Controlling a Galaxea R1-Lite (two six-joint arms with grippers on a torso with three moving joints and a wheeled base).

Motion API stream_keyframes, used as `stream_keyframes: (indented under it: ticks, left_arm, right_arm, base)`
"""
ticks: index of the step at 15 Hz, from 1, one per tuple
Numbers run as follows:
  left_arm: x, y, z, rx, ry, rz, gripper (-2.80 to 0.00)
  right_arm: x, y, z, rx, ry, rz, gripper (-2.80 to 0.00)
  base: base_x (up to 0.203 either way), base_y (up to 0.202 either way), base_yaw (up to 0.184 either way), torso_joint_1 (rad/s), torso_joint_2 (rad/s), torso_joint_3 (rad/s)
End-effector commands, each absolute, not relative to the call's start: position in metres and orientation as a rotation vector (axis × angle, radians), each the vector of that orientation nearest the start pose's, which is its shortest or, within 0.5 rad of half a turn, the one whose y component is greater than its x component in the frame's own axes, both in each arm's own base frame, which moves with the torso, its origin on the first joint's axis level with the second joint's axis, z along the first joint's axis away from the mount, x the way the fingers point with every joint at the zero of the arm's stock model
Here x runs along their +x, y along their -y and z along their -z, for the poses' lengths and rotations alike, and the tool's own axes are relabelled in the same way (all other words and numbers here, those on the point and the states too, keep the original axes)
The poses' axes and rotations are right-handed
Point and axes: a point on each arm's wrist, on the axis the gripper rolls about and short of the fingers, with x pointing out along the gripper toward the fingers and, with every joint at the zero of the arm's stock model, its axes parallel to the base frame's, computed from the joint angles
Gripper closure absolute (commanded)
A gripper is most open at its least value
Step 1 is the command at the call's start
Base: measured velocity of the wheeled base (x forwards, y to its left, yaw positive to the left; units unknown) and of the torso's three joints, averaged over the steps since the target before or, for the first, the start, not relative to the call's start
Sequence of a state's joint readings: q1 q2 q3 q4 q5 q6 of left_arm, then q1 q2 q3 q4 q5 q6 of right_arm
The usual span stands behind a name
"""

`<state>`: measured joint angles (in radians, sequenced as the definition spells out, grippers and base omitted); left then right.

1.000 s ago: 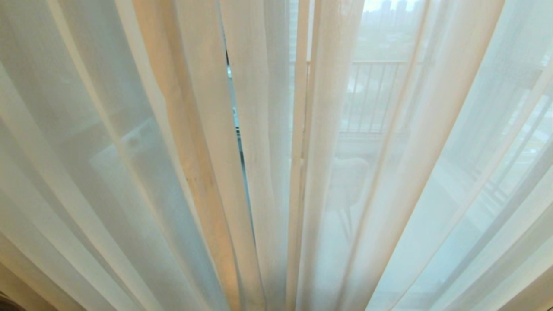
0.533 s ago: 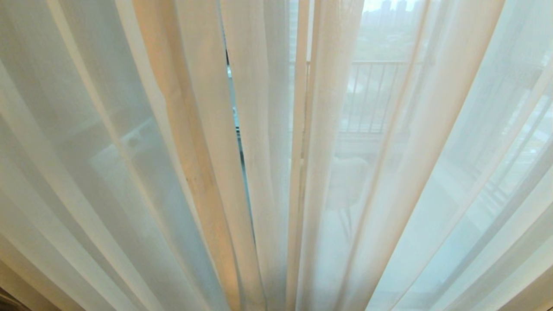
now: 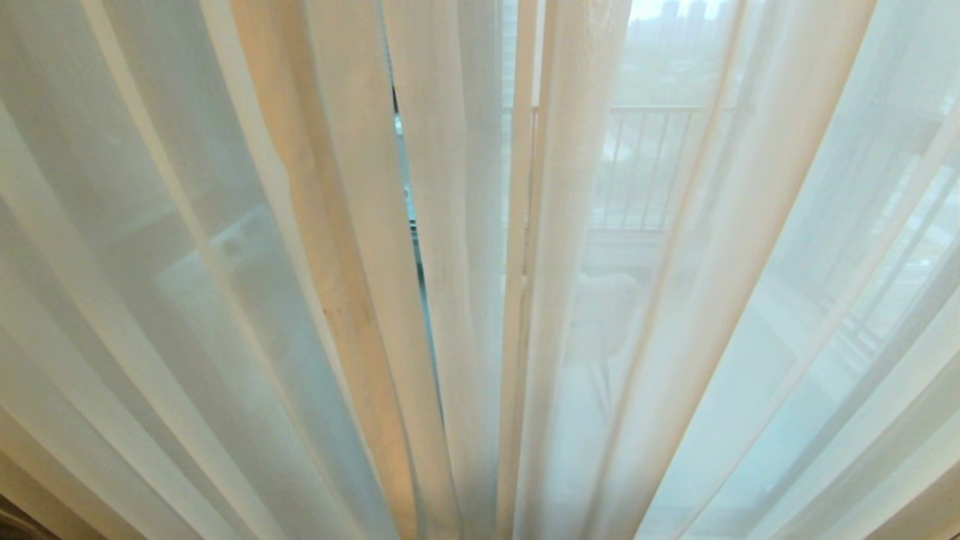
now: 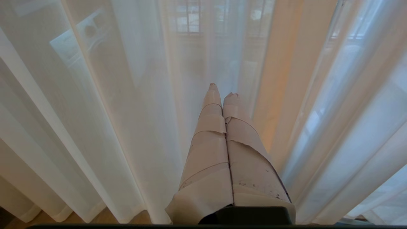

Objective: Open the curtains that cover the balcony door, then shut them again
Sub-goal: Close the outer curtains on both sides

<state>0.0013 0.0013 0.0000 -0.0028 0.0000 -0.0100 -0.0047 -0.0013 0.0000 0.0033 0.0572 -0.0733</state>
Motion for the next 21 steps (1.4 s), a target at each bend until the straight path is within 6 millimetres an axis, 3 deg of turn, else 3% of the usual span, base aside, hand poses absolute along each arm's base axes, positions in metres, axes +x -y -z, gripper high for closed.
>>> stream_keyframes:
  ticks: [1, 21]
  left_arm:
    - [-0.0228, 0.0, -0.0758, -0.011, 0.003, -0.002, 0.0]
    - [-0.0228, 0.0, -0.0759, -0.009, 0.004, -0.002, 0.0]
  right_arm:
    - [-0.0228, -0.0014, -0.075, -0.073, -0.003, -0.054, 0.0]
    - [-0.0228, -0.0014, -0.0752, -0.074, -0.001, -0.054, 0.0]
  base:
    - [0.0, 0.0, 0.0, 0.0, 0.0, 0.0]
    - [0.0, 0.0, 0.0, 0.0, 0.0, 0.0]
